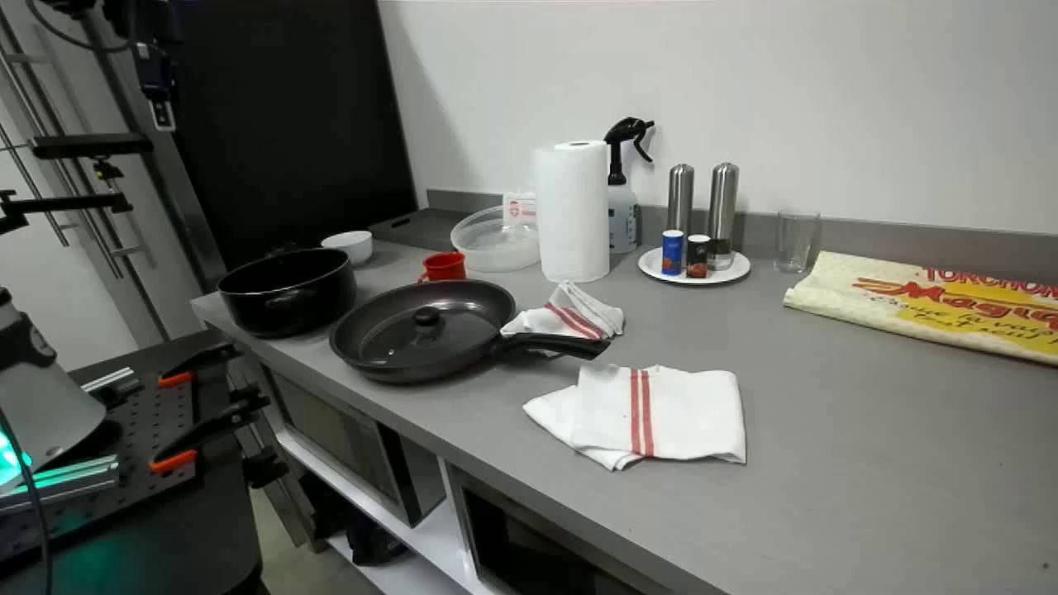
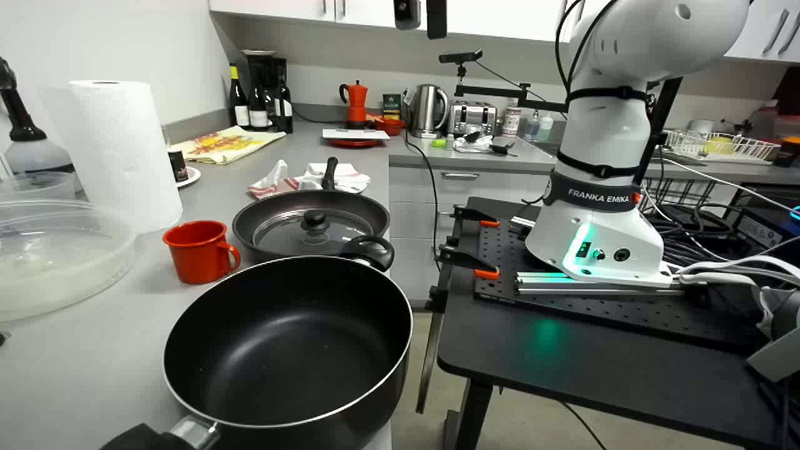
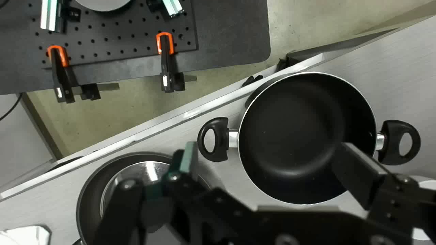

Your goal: Remove the glass lid from the pan and place it on the pot, push the pot backwards

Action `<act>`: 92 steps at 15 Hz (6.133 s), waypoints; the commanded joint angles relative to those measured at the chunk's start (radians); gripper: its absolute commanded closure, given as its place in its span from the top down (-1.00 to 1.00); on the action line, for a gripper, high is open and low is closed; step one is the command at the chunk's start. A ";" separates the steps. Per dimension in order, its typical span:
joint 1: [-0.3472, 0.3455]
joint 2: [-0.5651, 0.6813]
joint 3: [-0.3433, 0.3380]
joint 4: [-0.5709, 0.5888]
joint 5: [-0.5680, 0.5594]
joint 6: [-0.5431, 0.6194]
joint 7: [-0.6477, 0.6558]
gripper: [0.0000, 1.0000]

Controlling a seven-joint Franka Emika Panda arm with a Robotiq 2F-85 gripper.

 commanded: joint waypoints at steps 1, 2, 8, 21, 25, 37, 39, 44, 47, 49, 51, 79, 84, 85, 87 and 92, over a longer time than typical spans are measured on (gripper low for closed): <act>-0.002 0.000 0.001 0.001 0.001 -0.002 -0.001 1.00; -0.002 0.000 0.001 0.001 0.001 -0.002 -0.001 1.00; -0.002 0.000 0.001 0.001 0.001 -0.002 -0.001 1.00; -0.097 0.166 -0.082 0.037 -0.127 0.037 -0.078 1.00; -0.116 0.223 -0.129 0.047 -0.153 0.086 -0.114 1.00; -0.175 0.427 -0.244 0.082 -0.182 0.234 -0.191 1.00; -0.179 0.461 -0.253 0.084 -0.186 0.272 -0.196 1.00; -0.188 0.546 -0.266 0.088 -0.229 0.371 -0.171 1.00; -0.194 0.602 -0.274 0.099 -0.278 0.427 -0.150 1.00; -0.197 0.644 -0.284 0.113 -0.306 0.456 -0.139 1.00; -0.200 0.686 -0.294 0.131 -0.336 0.482 -0.124 1.00; -0.132 1.111 -0.409 0.366 -0.355 0.661 -0.076 1.00; -0.136 1.165 -0.411 0.398 -0.333 0.676 -0.090 1.00; -0.136 1.175 -0.412 0.404 -0.328 0.677 -0.091 1.00; -0.138 1.194 -0.411 0.415 -0.314 0.678 -0.093 1.00; -0.140 1.220 -0.408 0.425 -0.272 0.684 -0.100 1.00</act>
